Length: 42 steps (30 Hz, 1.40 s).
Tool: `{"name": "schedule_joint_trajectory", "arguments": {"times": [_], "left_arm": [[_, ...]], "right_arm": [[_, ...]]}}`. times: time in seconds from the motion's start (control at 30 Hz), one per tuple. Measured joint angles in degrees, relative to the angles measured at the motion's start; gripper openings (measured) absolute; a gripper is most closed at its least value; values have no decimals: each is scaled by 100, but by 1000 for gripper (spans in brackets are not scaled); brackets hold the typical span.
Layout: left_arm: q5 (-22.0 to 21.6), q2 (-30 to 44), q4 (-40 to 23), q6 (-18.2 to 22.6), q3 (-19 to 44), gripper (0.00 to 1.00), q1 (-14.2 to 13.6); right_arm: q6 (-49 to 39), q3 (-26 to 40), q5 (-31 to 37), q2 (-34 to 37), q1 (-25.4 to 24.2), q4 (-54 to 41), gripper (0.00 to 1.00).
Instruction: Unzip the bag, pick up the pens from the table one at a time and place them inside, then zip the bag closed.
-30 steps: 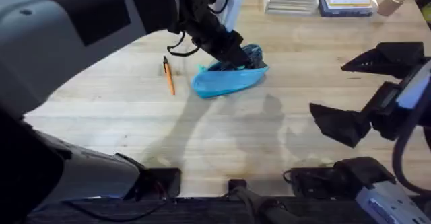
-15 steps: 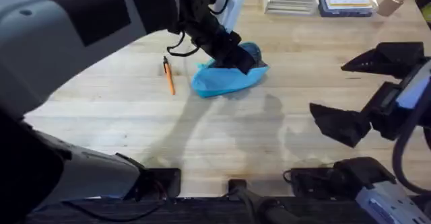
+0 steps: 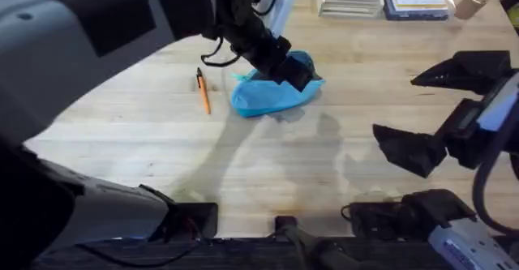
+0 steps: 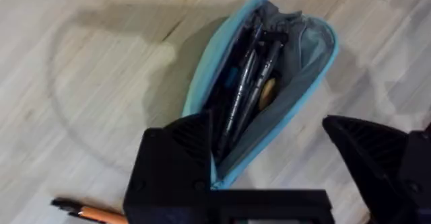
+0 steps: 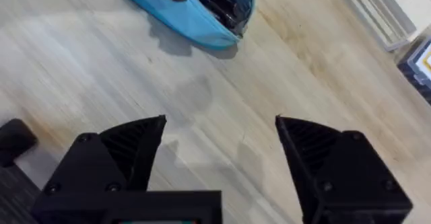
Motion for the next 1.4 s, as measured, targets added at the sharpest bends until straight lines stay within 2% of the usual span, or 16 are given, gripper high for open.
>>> {"name": "schedule_joint_trajectory", "arguments": {"times": [0.23, 0.37, 0.63, 0.77, 1.0, 1.23, 1.4], "left_arm": [[-645, -710, -24, -12, 512, 995, 0], [-1116, -1359, -128, -220, 636, 993, 0], [-1959, -2194, -921, -522, 647, 995, 0], [-2451, -2456, -1413, -833, 647, 994, 0], [-3215, -2626, -2032, -1808, 647, 994, 84], [-3405, -2622, -2678, -3270, 647, 993, 455], [-3412, -2626, -2837, -4036, 505, 993, 739]], "right_arm": [[0, 0, 0, 1, 0, 0, 997], [0, 0, 0, 1, 0, 0, 998], [0, 0, 0, 1, 0, 0, 996], [-1, 0, 0, 1, 0, 0, 996], [-1, 0, 0, 1, 0, 0, 997], [0, 0, 0, 1, 0, 0, 997], [0, 0, 0, 1, 0, 0, 997]]}}
